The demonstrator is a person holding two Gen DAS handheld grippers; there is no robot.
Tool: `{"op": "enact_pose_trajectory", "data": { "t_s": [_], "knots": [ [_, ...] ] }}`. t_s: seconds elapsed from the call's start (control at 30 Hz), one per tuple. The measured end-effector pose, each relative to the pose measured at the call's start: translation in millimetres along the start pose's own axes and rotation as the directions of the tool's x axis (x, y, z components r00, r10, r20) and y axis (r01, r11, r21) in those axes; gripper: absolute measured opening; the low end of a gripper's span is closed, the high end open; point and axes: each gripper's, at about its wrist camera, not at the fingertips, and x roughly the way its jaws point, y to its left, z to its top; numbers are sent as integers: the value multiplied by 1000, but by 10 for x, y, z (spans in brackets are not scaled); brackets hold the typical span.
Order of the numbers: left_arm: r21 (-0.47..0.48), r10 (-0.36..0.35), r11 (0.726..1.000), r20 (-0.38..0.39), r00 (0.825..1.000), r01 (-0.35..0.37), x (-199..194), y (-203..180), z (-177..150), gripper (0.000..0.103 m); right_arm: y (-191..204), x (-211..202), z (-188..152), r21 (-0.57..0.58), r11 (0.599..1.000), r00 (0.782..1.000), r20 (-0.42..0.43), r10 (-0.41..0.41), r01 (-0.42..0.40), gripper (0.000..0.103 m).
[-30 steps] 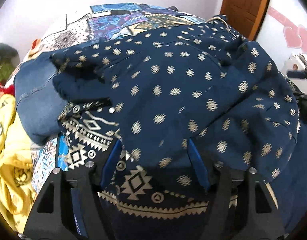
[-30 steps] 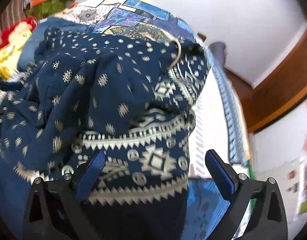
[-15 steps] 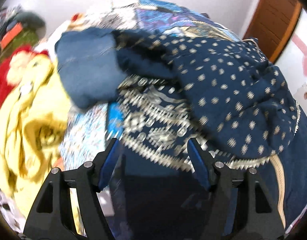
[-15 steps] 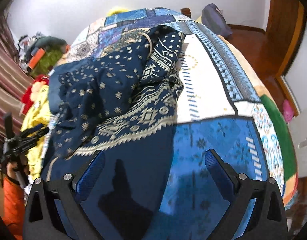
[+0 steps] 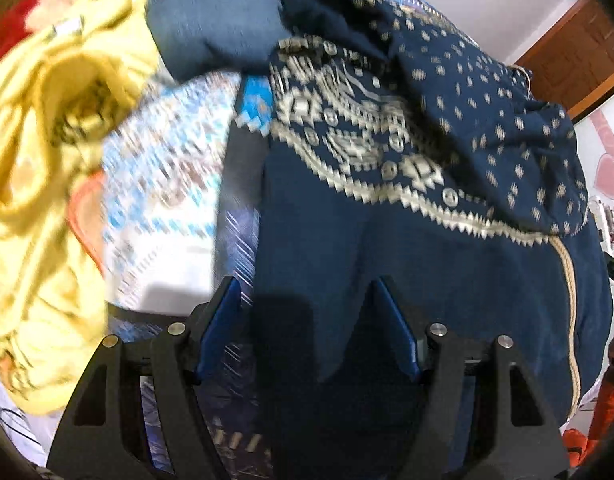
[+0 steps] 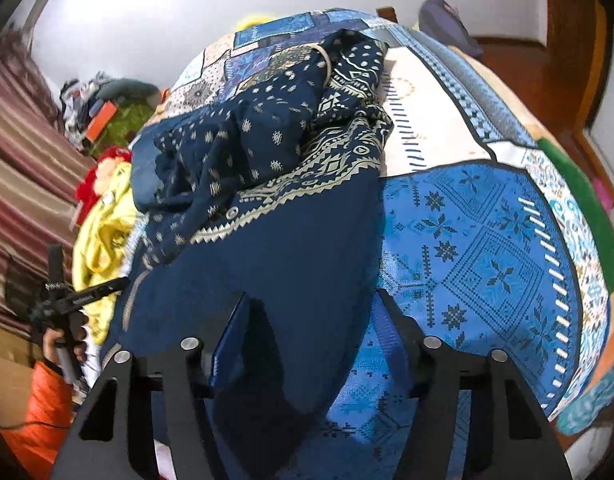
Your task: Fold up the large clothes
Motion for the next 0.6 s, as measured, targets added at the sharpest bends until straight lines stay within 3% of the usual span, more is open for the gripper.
{"op": "enact_pose_trajectory", "data": {
  "t_s": [0.07, 0.2, 0.23, 0.43, 0.6],
  "knots": [
    [22, 17, 1000, 7, 1000, -17, 43, -49, -46, 59, 23, 20, 3, -9, 1000, 1000, 5, 4, -4, 43],
    [89, 12, 996, 25, 1000, -14, 52, -192, -61, 18, 33, 42, -4, -5, 1000, 1000, 22, 21, -21, 22],
    [111, 15, 994, 34, 999, -19, 36, -237, -52, 14, 32, 42, 3, -2, 999, 999, 23, 39, -39, 14],
    [171, -14, 985, 117, 993, -6, -187, -445, 91, 12, 100, -22, 121, -16, 996, 994, 67, 86, -85, 7],
    [178, -100, 982, 233, 967, 58, -578, -574, 380, 11, 193, -145, 327, -63, 993, 986, 131, 103, -95, 6]
  ]
}}
